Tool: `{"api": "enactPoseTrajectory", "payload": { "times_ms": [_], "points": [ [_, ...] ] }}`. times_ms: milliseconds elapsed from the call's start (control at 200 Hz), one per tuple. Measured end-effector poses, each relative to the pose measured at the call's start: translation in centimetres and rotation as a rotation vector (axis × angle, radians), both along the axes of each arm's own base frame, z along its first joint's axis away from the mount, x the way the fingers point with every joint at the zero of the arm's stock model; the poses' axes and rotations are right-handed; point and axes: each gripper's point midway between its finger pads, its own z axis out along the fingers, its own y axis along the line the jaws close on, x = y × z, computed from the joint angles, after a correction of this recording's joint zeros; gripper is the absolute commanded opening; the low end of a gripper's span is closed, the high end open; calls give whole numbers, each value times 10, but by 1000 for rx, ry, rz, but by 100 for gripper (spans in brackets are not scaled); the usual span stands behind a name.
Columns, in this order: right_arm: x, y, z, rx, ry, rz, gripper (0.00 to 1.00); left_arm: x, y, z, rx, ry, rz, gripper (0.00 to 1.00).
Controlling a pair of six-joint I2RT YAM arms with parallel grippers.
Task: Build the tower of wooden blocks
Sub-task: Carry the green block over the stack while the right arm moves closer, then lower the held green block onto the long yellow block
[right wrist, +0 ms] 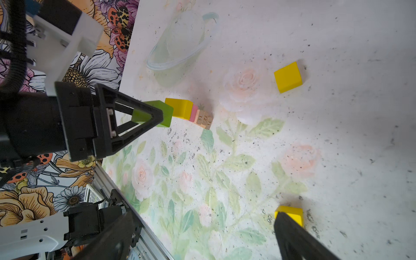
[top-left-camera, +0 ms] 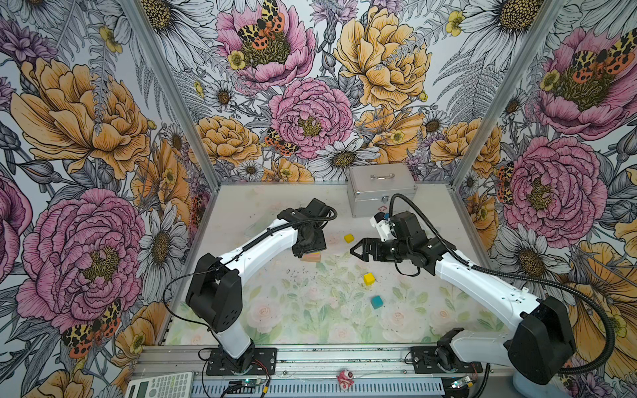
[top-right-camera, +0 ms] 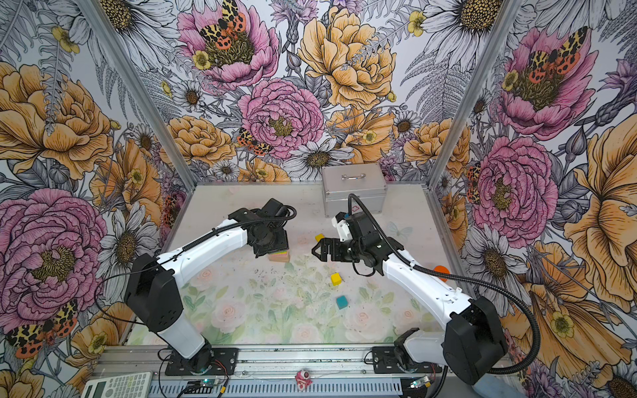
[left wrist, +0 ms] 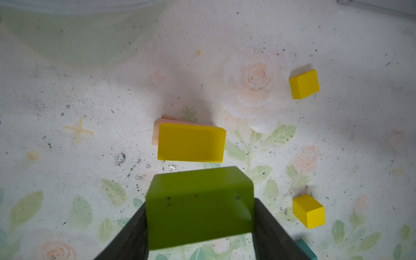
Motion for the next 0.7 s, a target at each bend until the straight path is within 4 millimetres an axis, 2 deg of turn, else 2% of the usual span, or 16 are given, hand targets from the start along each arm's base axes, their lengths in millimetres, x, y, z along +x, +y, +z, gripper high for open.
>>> {"api": "enactPoseTrajectory", "payload": {
  "times_ms": [145,700],
  "points": [
    [2,-2,0,1,1,-8,100,1,0,-9,17,20,-8,50],
    [6,-7,0,2,1,-24,100,8,5,-9,13,12,0,50]
  ]
}}
